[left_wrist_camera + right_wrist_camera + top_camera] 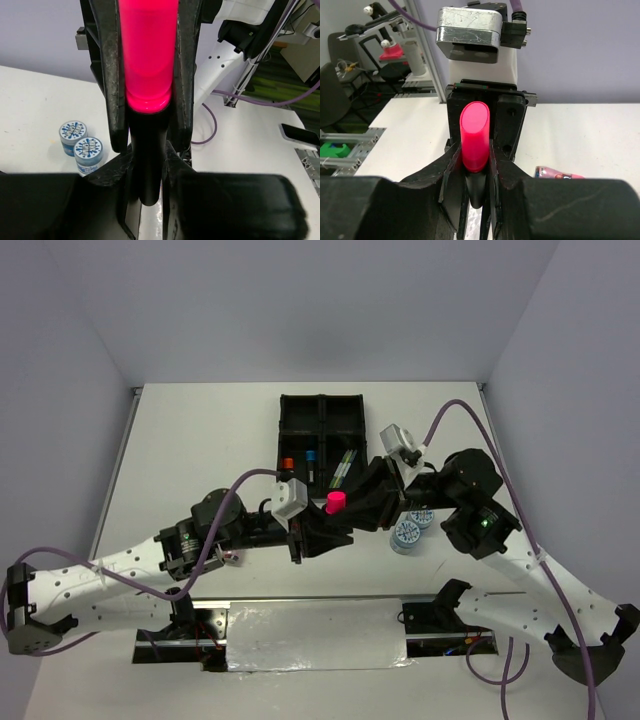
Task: Sort the stationery into containers
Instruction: Close the pen cap on the pen.
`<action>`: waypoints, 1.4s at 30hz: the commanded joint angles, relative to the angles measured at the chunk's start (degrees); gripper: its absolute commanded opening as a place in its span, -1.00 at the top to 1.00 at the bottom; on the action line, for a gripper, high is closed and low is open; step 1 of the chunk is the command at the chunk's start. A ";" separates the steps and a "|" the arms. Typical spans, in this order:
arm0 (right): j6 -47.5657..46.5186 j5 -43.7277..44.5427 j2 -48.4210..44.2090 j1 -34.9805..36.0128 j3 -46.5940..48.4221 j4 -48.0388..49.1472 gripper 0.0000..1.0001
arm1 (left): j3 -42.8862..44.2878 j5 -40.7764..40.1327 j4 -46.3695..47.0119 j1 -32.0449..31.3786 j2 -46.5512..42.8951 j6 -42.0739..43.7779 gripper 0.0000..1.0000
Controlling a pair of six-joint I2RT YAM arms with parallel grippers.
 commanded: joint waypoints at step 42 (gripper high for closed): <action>6.10 14.46 -7.20 0.40 -3.46 11.96 -0.80 | -8.61 7.21 13.19 3.13 -7.06 0.19 1.00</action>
